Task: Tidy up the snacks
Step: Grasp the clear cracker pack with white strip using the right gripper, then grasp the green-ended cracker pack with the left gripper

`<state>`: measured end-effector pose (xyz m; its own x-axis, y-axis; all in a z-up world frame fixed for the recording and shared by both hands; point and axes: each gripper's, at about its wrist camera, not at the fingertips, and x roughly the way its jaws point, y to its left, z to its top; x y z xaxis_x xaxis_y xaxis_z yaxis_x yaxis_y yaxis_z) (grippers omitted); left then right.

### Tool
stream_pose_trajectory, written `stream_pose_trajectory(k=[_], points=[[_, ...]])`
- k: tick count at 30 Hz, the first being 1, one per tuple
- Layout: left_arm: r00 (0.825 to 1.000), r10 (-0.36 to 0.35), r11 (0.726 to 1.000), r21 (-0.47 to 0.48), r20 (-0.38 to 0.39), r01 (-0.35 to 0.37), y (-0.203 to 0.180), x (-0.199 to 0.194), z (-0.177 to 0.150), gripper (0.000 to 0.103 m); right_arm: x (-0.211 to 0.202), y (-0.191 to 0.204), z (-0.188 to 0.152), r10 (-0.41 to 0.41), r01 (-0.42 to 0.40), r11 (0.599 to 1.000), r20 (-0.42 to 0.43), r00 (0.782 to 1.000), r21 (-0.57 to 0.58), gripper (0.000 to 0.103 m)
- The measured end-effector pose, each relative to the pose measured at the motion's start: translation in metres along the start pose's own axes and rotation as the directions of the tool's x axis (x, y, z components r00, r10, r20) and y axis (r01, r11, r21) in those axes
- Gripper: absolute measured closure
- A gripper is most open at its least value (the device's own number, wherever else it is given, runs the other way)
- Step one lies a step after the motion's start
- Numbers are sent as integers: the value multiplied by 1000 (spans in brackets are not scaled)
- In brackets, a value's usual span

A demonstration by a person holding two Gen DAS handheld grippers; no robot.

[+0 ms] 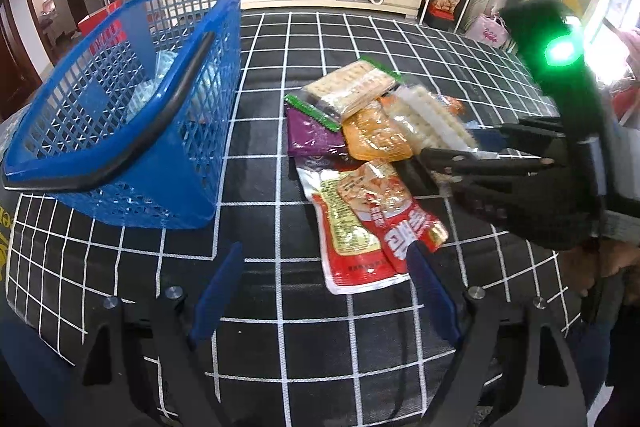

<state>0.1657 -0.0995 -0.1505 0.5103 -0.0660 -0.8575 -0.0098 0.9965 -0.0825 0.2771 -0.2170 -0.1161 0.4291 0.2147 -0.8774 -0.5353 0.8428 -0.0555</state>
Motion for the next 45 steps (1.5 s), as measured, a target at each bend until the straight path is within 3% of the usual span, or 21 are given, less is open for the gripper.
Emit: stream_pose_trajectory(k=[8, 14, 21, 24, 27, 33, 35, 40, 45], points=[[999, -27, 998, 61, 33, 25, -17, -18, 19, 21, -44, -32, -13, 0, -10, 992, 77, 997, 123, 62], [999, -27, 993, 115, 43, 22, -31, -20, 49, 21, -45, -58, -11, -29, 11, 975, 76, 997, 224, 62], [999, -29, 972, 233, -22, 33, -60, 2, 97, 21, -43, -86, -9, 4, -29, 942, 74, 997, 333, 62], [997, -12, 946, 322, -71, 35, -72, 16, 120, 21, -38, -94, -1, 25, -51, 928, 75, 997, 368, 62], [992, 52, 908, 419, -116, 2, -82, 36, 138, 21, -32, -101, 8, 28, -55, 918, 73, 997, 392, 62], [965, 173, 838, 544, -196, -39, -86, 80, 161, 21, -13, -112, 22, 62, -84, 900, 65, 996, 428, 62], [955, 206, 827, 560, -215, -52, -83, 92, 167, 21, -8, -114, 22, 66, -85, 898, 59, 996, 432, 62], [942, 202, 828, 560, -270, -17, -76, 120, 181, 21, 10, -115, 22, 110, -114, 894, 35, 993, 434, 62], [922, 245, 787, 618, -300, -9, -75, 147, 178, 21, 22, -118, 29, 158, -159, 877, 41, 987, 454, 62]])
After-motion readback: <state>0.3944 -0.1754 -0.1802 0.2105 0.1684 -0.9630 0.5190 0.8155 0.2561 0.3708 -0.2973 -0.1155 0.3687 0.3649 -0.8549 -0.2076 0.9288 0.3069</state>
